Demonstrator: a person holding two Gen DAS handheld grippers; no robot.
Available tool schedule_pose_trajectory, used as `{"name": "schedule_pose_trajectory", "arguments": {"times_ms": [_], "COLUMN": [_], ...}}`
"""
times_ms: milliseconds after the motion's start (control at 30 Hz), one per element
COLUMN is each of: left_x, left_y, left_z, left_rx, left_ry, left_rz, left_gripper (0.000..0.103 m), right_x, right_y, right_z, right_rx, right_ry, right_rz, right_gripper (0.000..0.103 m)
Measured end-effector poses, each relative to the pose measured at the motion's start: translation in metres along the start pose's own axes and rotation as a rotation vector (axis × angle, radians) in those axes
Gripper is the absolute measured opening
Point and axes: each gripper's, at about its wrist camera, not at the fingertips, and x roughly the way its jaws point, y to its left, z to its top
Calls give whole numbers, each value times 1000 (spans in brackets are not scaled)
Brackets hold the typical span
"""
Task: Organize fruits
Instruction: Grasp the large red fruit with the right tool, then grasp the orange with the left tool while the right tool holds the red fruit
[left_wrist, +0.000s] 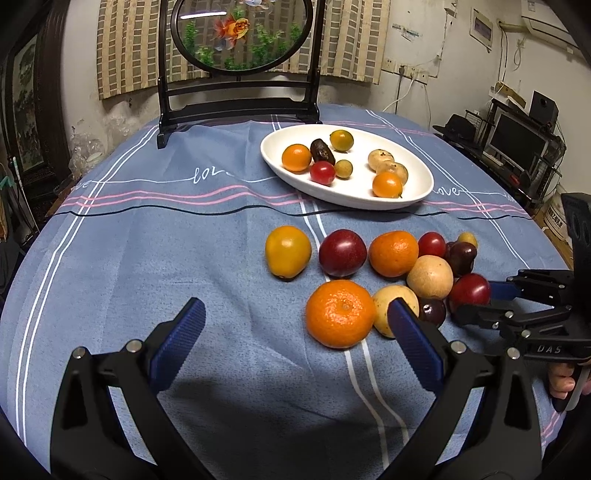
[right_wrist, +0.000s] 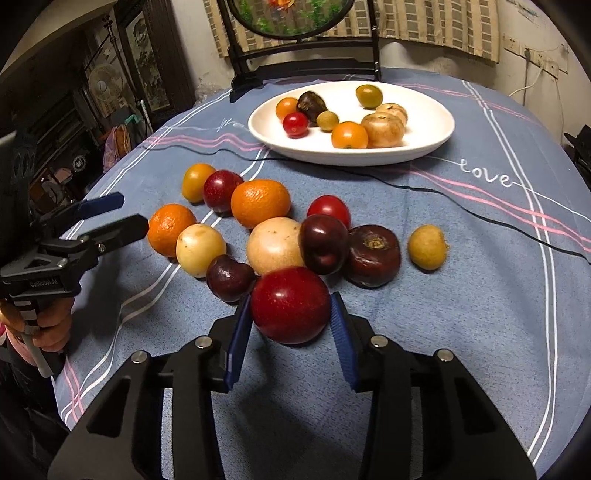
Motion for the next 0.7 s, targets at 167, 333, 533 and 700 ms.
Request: {"name": "schedule_pose_trajectory", "arguments": {"times_ms": [167,333,533,700], "left_x": [2,4,8,9], "left_y": [-3,-11,-26,-26], "left_z": [0,0,1,1], "left_rx": [21,67,210,275], "left_ry": [12,23,25,27], "left_rz": [-42,-72,-62,-72], "left_gripper": [100,92,72,71], "right_x": [-15,-21,-23,-23], "right_y": [-9,-16,-16,-16], "right_z": [-1,-2,-3,-3], "right_rx": [46,84,93,94], "right_ry": [-59,-75,-83,-77], "right_rz": [14,33,44,46], "right_gripper": [43,43,43,43]}}
